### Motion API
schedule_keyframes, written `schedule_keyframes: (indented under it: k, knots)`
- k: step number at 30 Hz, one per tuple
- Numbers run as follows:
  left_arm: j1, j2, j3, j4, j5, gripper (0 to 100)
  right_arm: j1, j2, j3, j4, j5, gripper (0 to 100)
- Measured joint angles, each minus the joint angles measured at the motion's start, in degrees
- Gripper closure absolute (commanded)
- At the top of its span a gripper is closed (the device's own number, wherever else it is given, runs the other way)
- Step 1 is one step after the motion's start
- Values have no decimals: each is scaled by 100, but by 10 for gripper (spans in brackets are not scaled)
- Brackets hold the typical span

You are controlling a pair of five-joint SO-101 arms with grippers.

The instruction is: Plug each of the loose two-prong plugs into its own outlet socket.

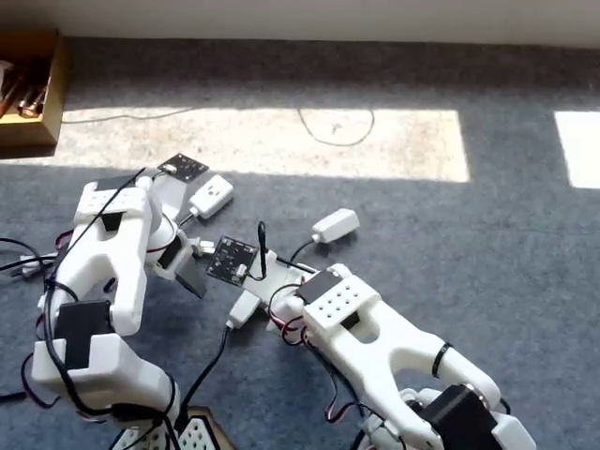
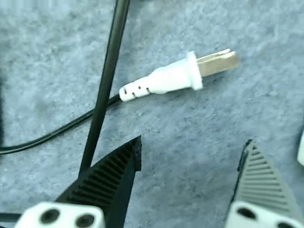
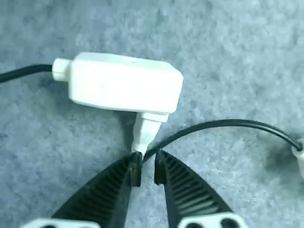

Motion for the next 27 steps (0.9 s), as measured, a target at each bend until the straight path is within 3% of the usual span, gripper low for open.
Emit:
schedule_keyframes:
  k: [12,19,27]
  knots:
    - [633,1160,-448,114,167,677,0,35,0,-53,-255,937]
    - [1618,1178,-281,360,53,723,0,105,0,-149,-466,964]
    - [1688,765,-202,431,-123,723,26,114,0,-123,-484,964]
